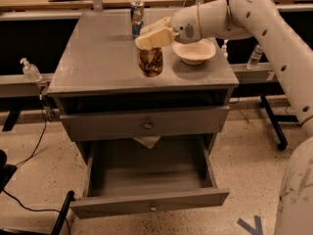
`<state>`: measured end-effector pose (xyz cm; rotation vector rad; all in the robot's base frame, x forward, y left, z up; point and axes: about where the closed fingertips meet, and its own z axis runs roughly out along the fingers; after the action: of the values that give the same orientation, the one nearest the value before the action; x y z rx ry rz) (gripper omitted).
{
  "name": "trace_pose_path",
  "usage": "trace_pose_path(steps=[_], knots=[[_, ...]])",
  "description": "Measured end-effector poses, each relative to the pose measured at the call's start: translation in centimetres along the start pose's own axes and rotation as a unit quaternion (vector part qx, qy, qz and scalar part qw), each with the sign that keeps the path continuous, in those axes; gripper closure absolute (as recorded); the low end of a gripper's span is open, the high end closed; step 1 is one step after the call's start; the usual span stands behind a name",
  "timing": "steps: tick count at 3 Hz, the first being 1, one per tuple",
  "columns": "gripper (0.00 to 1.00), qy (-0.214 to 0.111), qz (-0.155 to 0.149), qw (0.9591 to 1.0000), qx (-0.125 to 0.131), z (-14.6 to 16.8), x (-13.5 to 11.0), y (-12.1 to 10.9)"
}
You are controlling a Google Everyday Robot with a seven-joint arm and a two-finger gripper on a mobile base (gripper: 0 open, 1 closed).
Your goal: Pick orange can from middle drawer and place on counter
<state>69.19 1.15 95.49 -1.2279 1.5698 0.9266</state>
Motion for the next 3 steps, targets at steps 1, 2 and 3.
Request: trace_pose_path(steps=[1, 2, 3], knots=[[1.0, -0.015, 0.024, 0.9994, 0.02, 1.2, 0.3, -1.1], [0.99, -0.019, 0.047, 0.9981, 0.035, 1.7, 1.6, -2.1], [0.8, -0.022, 0.056, 0.9972, 0.045, 1.6, 2.2, -2.6]])
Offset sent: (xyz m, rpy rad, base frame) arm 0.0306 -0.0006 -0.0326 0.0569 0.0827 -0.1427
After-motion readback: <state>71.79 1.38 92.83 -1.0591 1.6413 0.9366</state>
